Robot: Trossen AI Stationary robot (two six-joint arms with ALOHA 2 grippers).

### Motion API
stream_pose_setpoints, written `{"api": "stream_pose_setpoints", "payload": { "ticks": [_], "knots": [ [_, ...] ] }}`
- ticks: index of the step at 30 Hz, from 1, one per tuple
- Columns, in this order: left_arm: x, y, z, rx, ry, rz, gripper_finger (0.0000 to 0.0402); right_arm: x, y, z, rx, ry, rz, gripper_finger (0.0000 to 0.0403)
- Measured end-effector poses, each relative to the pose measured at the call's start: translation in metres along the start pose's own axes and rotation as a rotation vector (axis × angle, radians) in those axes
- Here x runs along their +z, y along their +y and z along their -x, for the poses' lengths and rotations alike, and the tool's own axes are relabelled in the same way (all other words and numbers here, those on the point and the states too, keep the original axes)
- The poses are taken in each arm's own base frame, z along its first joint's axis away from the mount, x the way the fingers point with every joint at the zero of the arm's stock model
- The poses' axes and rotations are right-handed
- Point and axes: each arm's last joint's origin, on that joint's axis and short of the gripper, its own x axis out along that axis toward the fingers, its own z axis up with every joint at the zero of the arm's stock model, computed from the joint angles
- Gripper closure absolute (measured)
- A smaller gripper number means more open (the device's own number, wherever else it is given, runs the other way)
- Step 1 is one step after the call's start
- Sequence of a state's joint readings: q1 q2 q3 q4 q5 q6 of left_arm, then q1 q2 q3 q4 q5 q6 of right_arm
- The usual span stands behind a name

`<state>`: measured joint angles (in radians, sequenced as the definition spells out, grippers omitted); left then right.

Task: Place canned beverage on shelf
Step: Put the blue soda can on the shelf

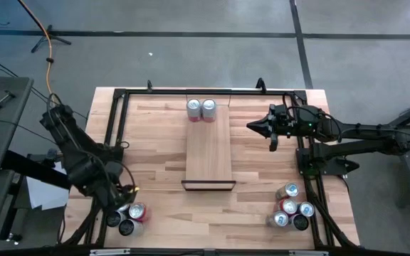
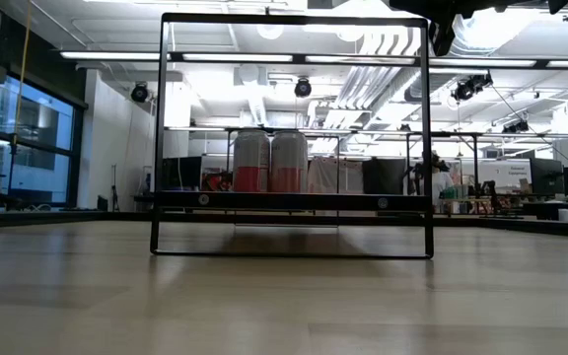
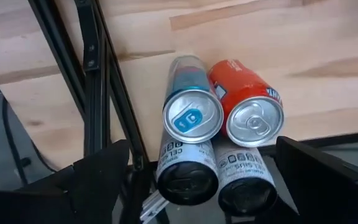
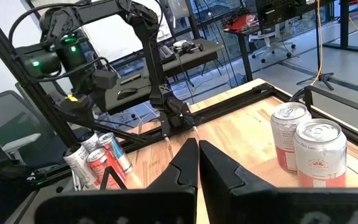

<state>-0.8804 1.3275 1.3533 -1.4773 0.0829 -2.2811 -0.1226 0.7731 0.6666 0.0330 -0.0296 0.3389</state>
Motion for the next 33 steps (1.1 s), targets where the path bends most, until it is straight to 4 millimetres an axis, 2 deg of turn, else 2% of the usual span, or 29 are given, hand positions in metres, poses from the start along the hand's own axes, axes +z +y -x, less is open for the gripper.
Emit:
{"api": "stream_pose_setpoints", "payload": {
  "ticks": [3, 7, 12, 23, 33],
  "knots": [
    [-0.005, -0.001, -0.006, 0.007, -0.013, 0.022, 0.0037, 0.000, 0.000, 0.000, 0.000, 0.000, 0.000, 0.0403],
    [-0.007, -0.002, -0.029, -0.035, 0.028, 0.030, 0.0037, 0.000, 0.000, 0.000, 0.000, 0.000, 0.000, 0.0403],
    [0.000, 0.002, -0.050, -0.048, 0.039, 0.041, 0.0037, 0.000, 0.000, 0.000, 0.000, 0.000, 0.000, 0.0403],
    [0.005, 0.005, -0.063, -0.016, 0.022, 0.045, 0.0037, 0.000, 0.000, 0.000, 0.000, 0.001, -0.001, 0.0403],
    [0.005, 0.008, -0.062, 0.009, 0.046, -0.004, 0.0037, 0.000, 0.000, 0.000, -0.001, 0.003, -0.001, 0.0403]
  ]
}}
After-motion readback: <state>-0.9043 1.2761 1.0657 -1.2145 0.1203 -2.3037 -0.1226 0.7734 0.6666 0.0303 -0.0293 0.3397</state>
